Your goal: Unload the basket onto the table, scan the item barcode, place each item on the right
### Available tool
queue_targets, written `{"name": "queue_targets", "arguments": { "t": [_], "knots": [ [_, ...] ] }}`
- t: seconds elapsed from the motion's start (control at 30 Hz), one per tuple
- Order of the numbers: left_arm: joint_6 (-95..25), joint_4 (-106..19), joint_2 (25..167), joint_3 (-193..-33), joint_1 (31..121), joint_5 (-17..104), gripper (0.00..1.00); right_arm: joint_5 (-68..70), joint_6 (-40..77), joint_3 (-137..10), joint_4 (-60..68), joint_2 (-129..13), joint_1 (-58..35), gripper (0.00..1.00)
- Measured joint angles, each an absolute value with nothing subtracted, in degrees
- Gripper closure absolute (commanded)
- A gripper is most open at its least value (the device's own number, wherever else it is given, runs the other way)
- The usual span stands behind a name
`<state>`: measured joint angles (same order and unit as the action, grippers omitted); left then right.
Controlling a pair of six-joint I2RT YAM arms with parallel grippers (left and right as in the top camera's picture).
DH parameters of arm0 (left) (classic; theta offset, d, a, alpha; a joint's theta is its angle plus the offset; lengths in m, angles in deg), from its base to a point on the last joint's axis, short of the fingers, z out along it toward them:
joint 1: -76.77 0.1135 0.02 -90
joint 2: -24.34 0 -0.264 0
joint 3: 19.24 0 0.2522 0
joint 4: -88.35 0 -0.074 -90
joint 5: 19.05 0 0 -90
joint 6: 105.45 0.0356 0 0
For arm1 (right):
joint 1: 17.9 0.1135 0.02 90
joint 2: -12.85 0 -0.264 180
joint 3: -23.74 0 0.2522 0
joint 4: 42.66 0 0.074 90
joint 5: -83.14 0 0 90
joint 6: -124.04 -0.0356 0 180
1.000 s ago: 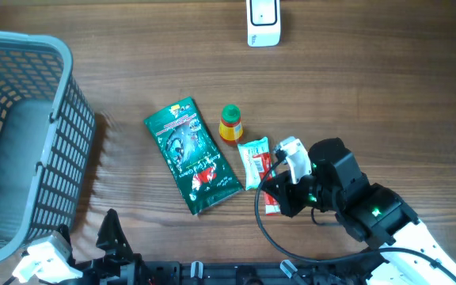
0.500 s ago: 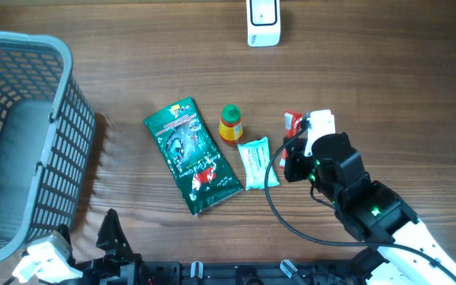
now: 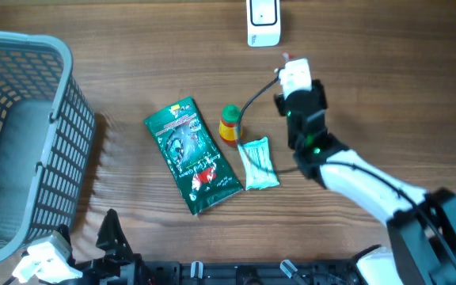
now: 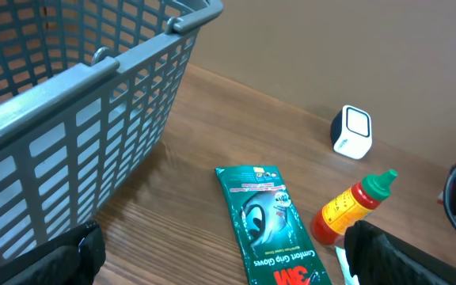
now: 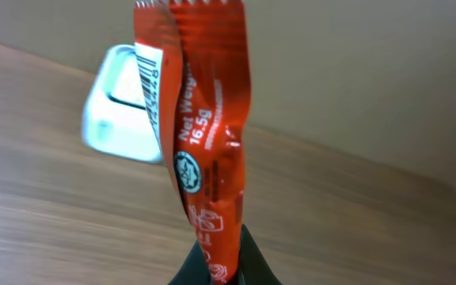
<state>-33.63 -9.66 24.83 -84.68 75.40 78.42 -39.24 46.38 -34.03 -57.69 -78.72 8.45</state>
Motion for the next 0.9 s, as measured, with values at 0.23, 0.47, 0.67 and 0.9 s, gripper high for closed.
{"name": "queue_targets", "arguments": {
  "t": [0.23,0.47,0.67,0.9],
  "knots": [
    [-33.63,-9.62,24.83,-84.68,75.40,78.42,0.00,-28.40,59.21,-69.30,-52.99,-103.98,-0.97,0.96],
    [-33.63,-9.69,24.85,-84.68,75.40,78.44,0.00,-32.46,80.58,-78.57,-64.19,-122.28,-0.89,0.96],
    [-33.63,-9.69,24.85,-84.68,75.40,78.42,0.00,-32.88,84.41,-80.15,-65.17,-122.39,-0.86,0.96],
    [-33.63,-9.69,24.85,-84.68,75.40,78.44,0.00,-32.68,86.68,-81.04,-64.40,-123.02,0.03,0.96]
  ]
}}
